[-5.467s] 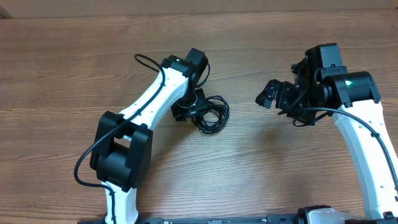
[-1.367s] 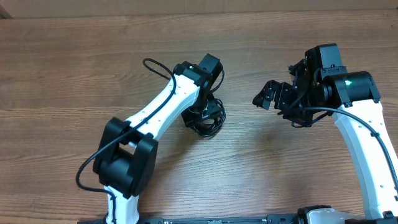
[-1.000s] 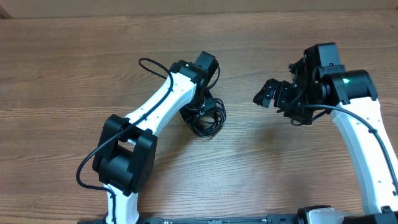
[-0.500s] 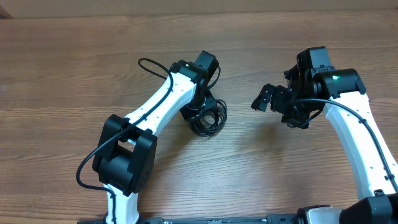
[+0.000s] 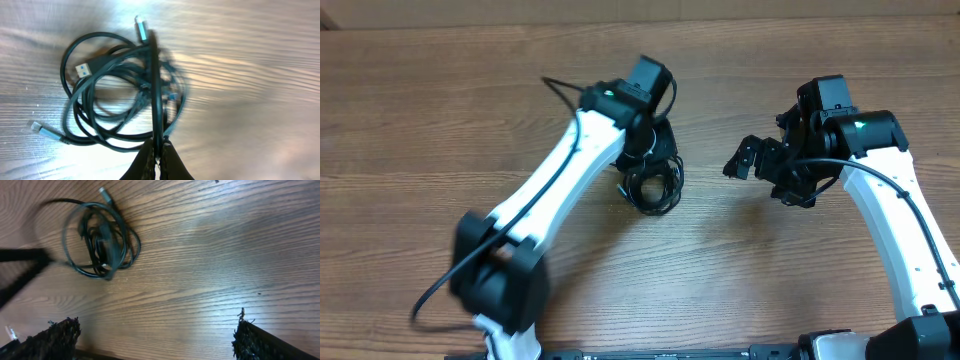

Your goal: Untangle cables

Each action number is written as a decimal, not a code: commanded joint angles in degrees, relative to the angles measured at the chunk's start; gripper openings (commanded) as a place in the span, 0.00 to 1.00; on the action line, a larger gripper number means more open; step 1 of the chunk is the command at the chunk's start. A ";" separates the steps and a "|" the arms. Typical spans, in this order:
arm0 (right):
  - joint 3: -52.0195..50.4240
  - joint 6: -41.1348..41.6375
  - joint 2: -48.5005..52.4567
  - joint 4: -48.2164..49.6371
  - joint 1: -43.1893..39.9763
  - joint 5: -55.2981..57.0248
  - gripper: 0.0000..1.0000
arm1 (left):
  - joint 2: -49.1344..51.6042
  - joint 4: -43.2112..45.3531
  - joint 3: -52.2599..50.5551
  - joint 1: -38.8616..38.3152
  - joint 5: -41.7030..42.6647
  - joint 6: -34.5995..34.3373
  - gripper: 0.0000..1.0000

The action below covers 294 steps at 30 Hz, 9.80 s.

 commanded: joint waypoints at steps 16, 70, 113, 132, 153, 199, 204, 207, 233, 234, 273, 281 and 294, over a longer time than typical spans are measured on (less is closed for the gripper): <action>-0.09 -0.24 -0.09 1.46 0.24 -12.39 1.00 | -16.96 -0.90 3.21 0.22 2.80 1.66 0.04; -0.09 10.69 -0.09 7.39 6.99 5.88 0.04 | -16.96 -13.64 3.17 5.90 0.76 12.11 0.04; -0.09 7.02 -0.07 8.74 13.09 2.99 0.92 | -19.43 -1.79 4.22 5.57 26.36 20.15 0.04; -5.18 7.41 -0.07 11.26 13.09 4.44 0.93 | -34.53 5.90 6.67 5.57 19.34 13.92 0.04; -10.91 7.69 -0.07 16.79 13.00 -0.20 1.00 | -9.09 -21.62 6.54 3.98 -3.65 6.91 0.89; -10.95 7.67 -0.09 14.10 -2.29 1.88 1.00 | -13.05 14.75 -32.26 8.41 2.36 -7.39 0.53; -10.95 7.67 -0.09 13.84 -2.29 1.88 1.00 | -13.05 16.28 -32.41 8.41 2.38 -7.39 0.25; -10.97 7.65 -0.09 13.62 -2.29 1.88 1.00 | -13.05 17.07 -32.41 8.41 2.40 -7.39 0.10; -17.33 7.61 -0.09 13.88 -2.25 1.25 1.00 | -29.68 21.84 -7.87 8.46 24.13 8.37 0.04; -17.33 7.63 -0.09 13.88 -2.25 1.18 1.00 | -30.58 21.86 -7.63 8.46 24.13 8.37 0.04; -17.33 4.22 -0.09 18.99 1.92 -12.52 1.00 | -38.21 23.89 -6.14 6.25 21.86 7.67 0.04; -17.31 4.20 -0.09 19.06 1.92 -12.50 1.00 | -38.45 50.88 -3.93 6.32 33.16 -6.99 0.04; -17.31 4.00 -0.09 18.60 1.90 -11.34 1.00 | -39.47 53.99 -0.13 12.50 32.11 -7.17 0.04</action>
